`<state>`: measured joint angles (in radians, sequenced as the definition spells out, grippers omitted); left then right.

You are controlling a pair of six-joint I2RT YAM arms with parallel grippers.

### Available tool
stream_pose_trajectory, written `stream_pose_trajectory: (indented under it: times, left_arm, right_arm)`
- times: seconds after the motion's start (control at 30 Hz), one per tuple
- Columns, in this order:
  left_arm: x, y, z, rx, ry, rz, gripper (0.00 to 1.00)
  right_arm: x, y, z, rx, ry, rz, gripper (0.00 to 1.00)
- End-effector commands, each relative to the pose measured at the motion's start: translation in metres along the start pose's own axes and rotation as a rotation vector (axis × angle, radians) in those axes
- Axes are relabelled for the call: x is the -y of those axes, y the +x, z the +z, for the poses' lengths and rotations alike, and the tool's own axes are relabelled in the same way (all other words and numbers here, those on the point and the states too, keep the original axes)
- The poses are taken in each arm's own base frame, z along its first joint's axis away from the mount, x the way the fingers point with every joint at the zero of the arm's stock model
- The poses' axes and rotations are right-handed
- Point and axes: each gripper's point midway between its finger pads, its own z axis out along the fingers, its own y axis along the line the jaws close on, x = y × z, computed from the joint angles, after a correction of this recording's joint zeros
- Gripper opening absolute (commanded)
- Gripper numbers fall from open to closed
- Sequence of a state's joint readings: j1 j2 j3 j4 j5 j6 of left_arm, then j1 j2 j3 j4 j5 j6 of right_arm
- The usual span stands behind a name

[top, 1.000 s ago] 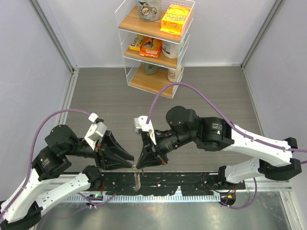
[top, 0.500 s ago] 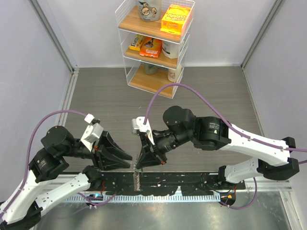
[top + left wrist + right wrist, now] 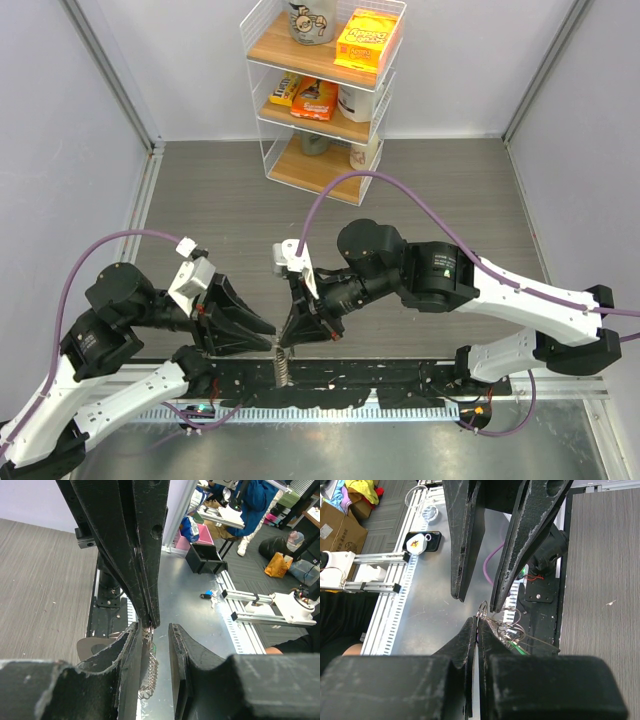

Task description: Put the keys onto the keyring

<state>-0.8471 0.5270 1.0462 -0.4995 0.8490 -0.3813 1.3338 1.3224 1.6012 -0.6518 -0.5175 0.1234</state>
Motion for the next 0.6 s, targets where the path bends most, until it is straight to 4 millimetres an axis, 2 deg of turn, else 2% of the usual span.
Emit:
stream_pose_trajectory:
  times: [0.0,0.37,0.57]
  left_arm:
    - [0.0060,-0.0042,-0.0025,0.012,0.016,0.029,0.33]
    - [0.0035,-0.0011,-0.0011,0.004,0.015,0.021,0.31]
    - [0.0044,-0.0008,-0.0010,0.001,0.020,0.021,0.20]
  right_arm:
    - [-0.0085,-0.0378,-0.0087,0.116,-0.005,-0.059,0.05]
    - [-0.0065,-0.0459,-0.0082,0.140,0.004,-0.062,0.05]
    - [-0.0071,-0.0471,-0.0080,0.141,0.004,-0.061,0.05]
